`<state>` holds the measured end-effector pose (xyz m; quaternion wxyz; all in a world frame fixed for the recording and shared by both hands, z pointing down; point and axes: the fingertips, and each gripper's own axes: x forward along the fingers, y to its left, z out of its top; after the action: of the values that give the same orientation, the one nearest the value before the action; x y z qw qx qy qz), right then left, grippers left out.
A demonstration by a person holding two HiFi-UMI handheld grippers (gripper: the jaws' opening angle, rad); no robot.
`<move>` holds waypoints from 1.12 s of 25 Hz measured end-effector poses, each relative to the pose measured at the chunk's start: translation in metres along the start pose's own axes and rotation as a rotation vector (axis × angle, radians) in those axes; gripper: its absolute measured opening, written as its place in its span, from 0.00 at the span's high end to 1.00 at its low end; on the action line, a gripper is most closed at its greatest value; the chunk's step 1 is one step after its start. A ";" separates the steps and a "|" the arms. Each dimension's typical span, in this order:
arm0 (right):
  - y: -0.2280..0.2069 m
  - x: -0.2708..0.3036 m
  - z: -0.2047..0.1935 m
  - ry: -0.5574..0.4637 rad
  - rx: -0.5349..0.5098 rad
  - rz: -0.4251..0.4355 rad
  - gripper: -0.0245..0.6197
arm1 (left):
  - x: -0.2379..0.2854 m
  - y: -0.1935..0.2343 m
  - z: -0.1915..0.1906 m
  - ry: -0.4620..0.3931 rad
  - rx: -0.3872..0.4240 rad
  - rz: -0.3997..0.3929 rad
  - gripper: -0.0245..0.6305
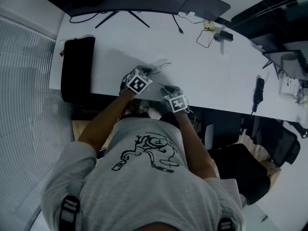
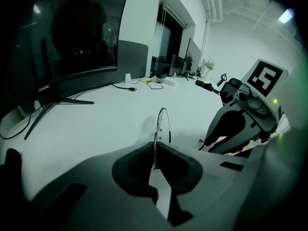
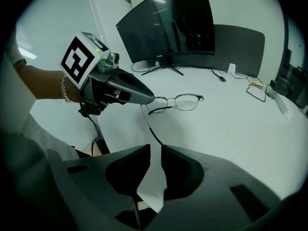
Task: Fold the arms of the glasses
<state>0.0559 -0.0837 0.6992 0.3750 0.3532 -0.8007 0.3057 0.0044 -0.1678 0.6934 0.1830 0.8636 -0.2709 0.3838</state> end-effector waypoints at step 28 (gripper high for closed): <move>-0.024 0.011 -0.001 -0.018 0.053 -0.066 0.84 | -0.008 -0.018 -0.011 0.014 0.049 -0.082 0.91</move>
<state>0.0705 -0.1002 0.7140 0.3682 0.3918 -0.7836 0.3112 0.0047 -0.1456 0.6923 0.1793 0.8756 -0.2244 0.3884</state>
